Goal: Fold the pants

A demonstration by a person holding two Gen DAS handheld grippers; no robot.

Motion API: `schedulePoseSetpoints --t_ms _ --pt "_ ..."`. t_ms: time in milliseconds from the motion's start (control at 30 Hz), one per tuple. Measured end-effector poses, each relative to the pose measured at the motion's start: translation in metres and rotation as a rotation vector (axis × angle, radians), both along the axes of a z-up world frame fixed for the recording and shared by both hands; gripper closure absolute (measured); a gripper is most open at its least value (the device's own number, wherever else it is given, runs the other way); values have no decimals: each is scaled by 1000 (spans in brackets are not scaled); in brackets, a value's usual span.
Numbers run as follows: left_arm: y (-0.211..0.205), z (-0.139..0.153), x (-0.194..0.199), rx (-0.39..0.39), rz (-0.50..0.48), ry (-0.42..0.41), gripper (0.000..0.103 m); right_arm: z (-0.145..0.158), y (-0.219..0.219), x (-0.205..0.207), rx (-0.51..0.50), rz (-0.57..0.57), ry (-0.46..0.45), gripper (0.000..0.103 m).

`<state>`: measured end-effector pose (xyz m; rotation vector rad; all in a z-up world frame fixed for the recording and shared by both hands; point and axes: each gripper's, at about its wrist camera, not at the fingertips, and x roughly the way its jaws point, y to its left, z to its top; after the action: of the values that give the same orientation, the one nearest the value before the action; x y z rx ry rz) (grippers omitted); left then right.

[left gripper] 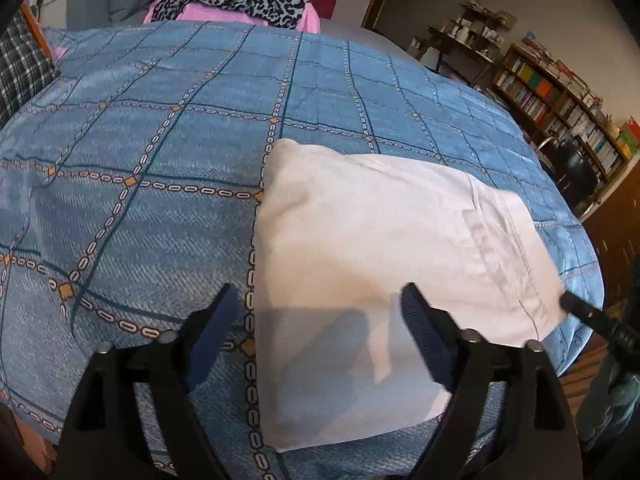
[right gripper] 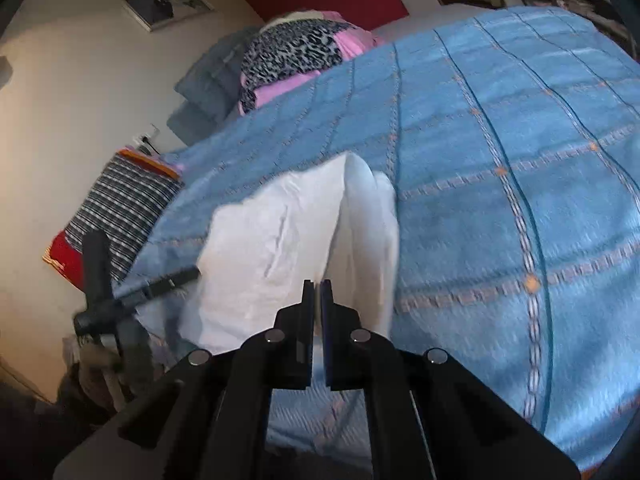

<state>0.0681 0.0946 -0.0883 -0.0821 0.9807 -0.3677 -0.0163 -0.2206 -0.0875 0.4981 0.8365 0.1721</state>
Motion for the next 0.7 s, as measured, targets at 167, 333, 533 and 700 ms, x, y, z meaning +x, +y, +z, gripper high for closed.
schedulePoseSetpoints --t_ms 167,333,533,700 --pt "-10 -32 0 78 -19 55 15 -31 1 9 -54 -53 39 99" --pt "-3 -32 -11 71 -19 59 15 -16 15 10 -204 -48 31 98" --pt "8 -24 -24 49 -4 80 15 27 26 4 -239 -78 -86 97" --pt "4 -24 -31 53 -16 76 15 9 59 17 -249 47 -65 97"
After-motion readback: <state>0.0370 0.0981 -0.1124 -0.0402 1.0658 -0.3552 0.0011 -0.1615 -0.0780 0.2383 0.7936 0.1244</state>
